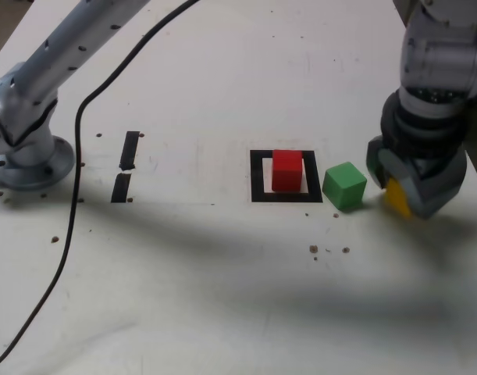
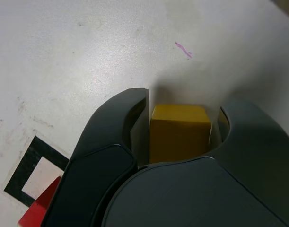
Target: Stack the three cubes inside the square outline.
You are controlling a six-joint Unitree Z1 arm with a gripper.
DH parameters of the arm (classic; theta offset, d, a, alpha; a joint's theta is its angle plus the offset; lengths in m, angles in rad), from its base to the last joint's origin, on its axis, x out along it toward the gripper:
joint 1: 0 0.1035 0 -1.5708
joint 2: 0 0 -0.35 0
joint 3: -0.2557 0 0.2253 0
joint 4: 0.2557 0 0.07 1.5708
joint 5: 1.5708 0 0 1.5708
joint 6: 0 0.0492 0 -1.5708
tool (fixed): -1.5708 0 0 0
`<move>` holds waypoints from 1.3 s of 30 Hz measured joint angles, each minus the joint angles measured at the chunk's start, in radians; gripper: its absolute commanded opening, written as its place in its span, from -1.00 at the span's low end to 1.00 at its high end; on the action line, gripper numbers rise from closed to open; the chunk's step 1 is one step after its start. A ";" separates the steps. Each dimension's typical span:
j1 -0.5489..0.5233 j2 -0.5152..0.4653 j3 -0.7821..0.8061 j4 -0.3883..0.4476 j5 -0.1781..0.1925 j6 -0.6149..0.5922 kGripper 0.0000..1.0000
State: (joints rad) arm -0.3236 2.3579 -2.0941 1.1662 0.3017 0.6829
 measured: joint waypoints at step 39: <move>0.088 -0.522 0.375 0.252 -0.034 -0.544 -0.70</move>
State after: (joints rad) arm -0.2353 1.8356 -1.7192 1.4185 0.2677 0.1387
